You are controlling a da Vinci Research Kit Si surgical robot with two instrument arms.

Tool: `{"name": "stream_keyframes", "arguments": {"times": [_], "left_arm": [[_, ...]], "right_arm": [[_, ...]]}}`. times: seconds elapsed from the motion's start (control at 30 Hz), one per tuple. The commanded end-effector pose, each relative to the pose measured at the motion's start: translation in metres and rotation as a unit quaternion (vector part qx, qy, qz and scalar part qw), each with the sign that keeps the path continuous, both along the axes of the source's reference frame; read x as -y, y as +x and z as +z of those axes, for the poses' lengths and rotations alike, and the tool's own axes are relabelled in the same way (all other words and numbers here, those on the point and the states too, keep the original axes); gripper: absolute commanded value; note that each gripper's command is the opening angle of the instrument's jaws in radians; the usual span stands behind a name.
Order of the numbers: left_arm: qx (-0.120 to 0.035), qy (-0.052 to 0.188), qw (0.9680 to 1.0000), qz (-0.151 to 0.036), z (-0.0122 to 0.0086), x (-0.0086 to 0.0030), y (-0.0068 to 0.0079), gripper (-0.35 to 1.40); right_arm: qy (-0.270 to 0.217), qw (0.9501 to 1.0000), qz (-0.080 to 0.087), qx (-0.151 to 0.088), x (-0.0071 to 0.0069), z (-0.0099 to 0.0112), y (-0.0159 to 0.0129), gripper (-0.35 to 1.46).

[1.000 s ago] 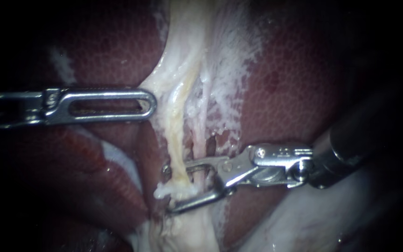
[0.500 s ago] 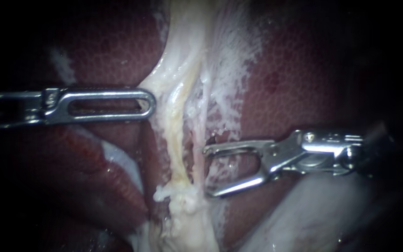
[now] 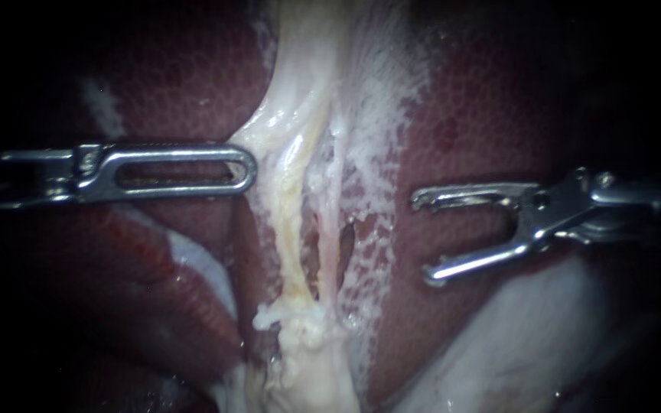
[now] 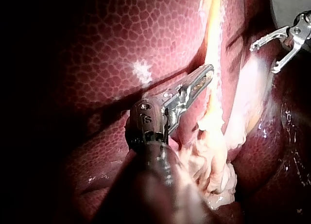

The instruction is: Going back first clip left tube

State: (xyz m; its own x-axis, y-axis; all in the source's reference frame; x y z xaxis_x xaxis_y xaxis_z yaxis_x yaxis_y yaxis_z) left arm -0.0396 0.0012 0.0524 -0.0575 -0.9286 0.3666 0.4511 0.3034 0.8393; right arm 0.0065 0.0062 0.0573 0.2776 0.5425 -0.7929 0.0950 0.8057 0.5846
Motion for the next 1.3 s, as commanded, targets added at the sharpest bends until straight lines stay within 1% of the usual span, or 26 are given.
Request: {"name": "stream_keyframes", "arguments": {"times": [0.03,0.2,0.4,0.57,0.8,1.0,1.3], "left_arm": [[-0.001,0.0,1.0,0.0,0.0001,0.0,-0.0001,-0.35],[0.0,-0.001,1.0,0.001,0.0007,0.0001,-0.0003,-0.35],[-0.001,-0.007,1.0,0.003,0.0023,0.0004,-0.0008,-0.35],[0.002,-0.004,1.0,0.004,0.0039,0.0008,-0.0014,-0.35],[0.007,-0.001,1.0,0.007,0.0054,0.0015,-0.0027,-0.35],[0.009,0.001,0.9999,0.008,0.0058,0.0018,-0.0032,-0.35],[0.009,0.001,0.9999,0.008,0.0058,0.0018,-0.0032,-0.35]], "right_arm": [[-0.001,1.0,0.0,-0.001,-0.0001,-0.0002,-0.0001,0.6],[-0.001,1.0,0.001,-0.003,0.0001,-0.0003,0.0,0.6],[-0.003,1.0,0.002,-0.001,0.0003,-0.0002,0.0001,0.6],[-0.003,1.0,0.001,-0.002,0.0005,-0.0001,0.0002,0.6],[-0.003,1.0,0.001,-0.002,0.0007,-0.0001,0.0003,0.6],[-0.003,1.0,0.001,-0.003,0.0008,0.0,0.0005,0.6],[-0.003,1.0,0.001,-0.003,0.0008,0.0,0.0005,0.6]]}}
